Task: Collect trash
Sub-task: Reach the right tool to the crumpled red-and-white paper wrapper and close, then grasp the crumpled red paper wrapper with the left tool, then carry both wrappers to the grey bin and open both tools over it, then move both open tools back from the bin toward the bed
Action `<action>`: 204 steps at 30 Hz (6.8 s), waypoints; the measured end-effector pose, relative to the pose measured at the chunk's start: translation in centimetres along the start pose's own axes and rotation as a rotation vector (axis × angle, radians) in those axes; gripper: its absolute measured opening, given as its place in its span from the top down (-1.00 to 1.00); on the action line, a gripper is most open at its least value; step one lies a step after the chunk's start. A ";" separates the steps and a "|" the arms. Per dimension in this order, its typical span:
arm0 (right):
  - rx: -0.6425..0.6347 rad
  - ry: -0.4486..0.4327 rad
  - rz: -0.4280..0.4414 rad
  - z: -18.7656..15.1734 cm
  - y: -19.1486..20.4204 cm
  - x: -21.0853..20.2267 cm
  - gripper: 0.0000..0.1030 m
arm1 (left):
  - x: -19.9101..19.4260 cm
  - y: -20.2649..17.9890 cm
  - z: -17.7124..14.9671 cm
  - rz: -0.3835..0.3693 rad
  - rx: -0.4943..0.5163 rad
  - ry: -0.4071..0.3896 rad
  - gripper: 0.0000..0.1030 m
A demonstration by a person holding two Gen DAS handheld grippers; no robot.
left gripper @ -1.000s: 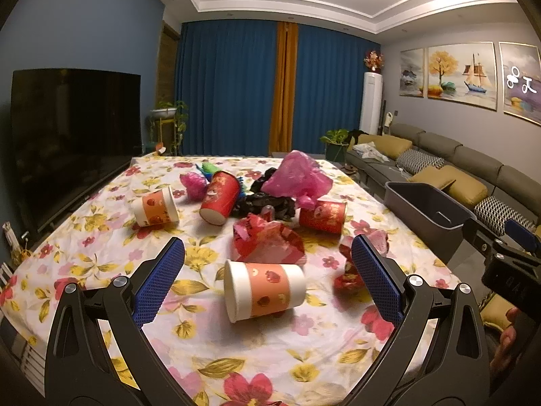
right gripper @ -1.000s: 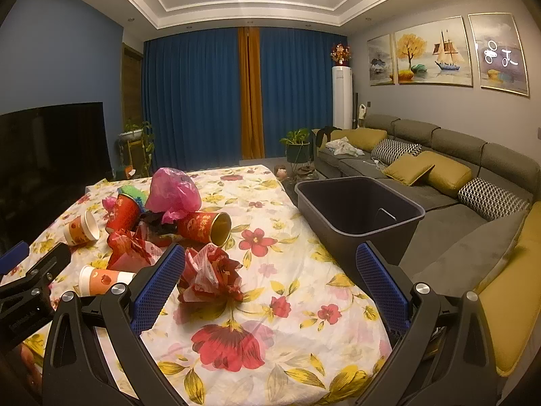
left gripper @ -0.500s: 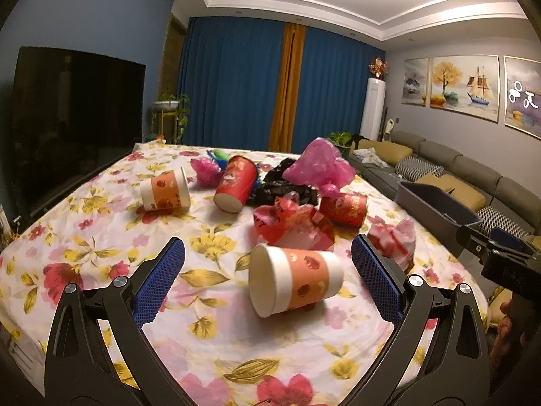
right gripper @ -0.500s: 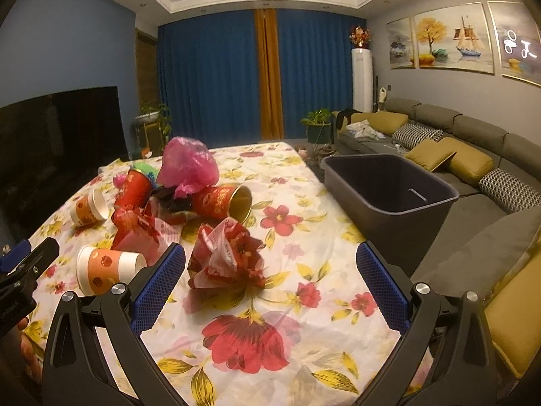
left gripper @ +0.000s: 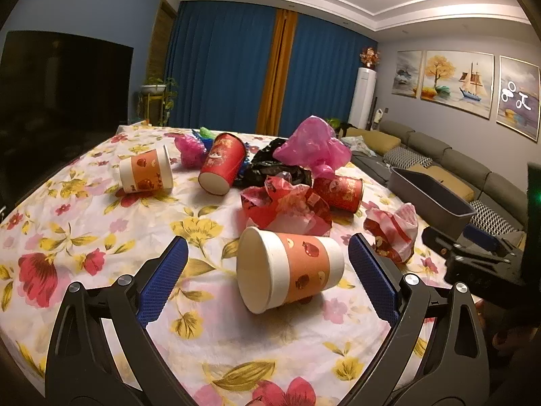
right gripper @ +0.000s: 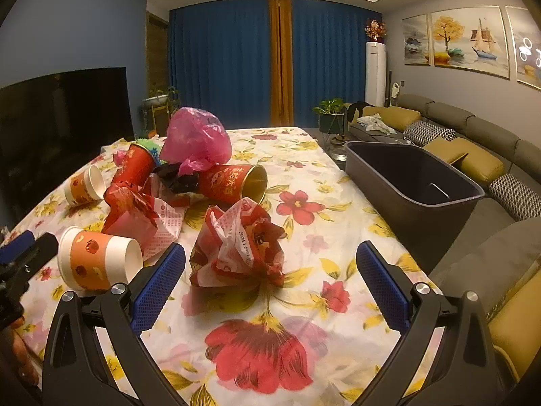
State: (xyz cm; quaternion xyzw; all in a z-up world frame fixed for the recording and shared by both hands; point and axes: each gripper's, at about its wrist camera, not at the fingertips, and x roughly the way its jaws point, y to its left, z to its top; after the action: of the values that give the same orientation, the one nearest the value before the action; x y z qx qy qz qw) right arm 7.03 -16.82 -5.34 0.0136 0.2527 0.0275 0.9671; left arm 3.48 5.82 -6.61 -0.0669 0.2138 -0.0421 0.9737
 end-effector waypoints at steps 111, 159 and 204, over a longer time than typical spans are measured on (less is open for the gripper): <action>0.158 -0.255 -0.190 10.3 -19.5 -1.5 0.77 | 11.7 -26.5 13.7 -0.523 0.181 -0.022 0.90; 0.209 -0.298 -0.238 9.7 -21.2 -0.6 -0.69 | 19.7 -29.3 11.9 -0.456 0.094 0.051 -0.75; 0.013 -0.233 0.060 3.0 -0.3 -3.2 -0.85 | 0.1 -1.5 1.4 -0.051 0.038 -0.015 -0.48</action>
State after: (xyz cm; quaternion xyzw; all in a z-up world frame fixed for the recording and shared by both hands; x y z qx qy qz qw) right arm 5.73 -17.39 -1.14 0.0306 0.1384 0.0531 0.9885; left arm 4.09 4.52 -5.22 -0.0539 0.2039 -0.0706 0.9750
